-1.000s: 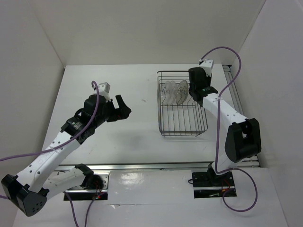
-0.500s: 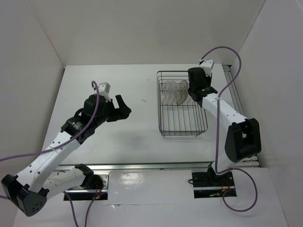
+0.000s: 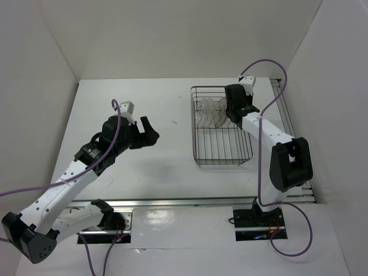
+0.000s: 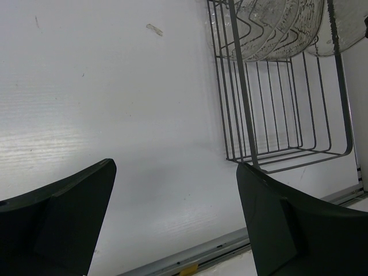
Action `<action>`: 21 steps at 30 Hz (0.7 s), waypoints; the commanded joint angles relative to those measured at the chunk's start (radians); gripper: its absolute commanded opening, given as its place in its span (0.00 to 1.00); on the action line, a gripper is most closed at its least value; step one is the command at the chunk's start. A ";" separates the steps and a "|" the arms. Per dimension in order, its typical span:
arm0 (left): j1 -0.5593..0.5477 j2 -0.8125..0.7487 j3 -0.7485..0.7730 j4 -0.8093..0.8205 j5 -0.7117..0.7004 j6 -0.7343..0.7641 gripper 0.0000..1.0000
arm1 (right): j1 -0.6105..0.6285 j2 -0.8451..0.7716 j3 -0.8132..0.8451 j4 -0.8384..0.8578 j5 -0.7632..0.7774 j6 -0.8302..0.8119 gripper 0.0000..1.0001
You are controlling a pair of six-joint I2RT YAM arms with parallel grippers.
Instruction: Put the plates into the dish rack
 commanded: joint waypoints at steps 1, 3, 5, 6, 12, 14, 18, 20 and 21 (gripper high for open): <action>0.001 -0.024 0.001 0.037 0.010 -0.014 1.00 | 0.012 0.005 0.036 0.030 0.025 0.012 0.24; 0.001 -0.015 0.001 0.037 0.010 -0.014 1.00 | 0.012 0.005 0.045 0.030 0.016 0.012 0.35; 0.001 -0.015 0.001 0.037 0.010 -0.014 1.00 | 0.022 0.016 0.045 0.030 0.016 0.012 0.43; 0.001 -0.015 0.001 0.037 0.010 -0.014 1.00 | 0.022 0.027 0.058 0.030 0.016 0.012 0.49; 0.001 -0.024 0.001 0.037 0.010 -0.014 1.00 | 0.022 0.027 0.067 0.012 0.005 0.032 0.70; 0.001 -0.024 0.001 0.037 0.010 -0.014 1.00 | 0.022 0.018 0.067 0.012 -0.018 0.043 0.77; 0.001 -0.015 0.010 0.028 0.001 -0.014 1.00 | 0.022 -0.002 0.077 0.003 -0.041 0.064 1.00; 0.001 -0.004 0.019 0.019 -0.008 -0.005 1.00 | 0.035 -0.021 0.097 -0.040 -0.024 0.086 1.00; 0.001 -0.004 0.042 -0.013 -0.019 0.005 1.00 | 0.036 -0.043 0.110 -0.065 -0.004 0.111 1.00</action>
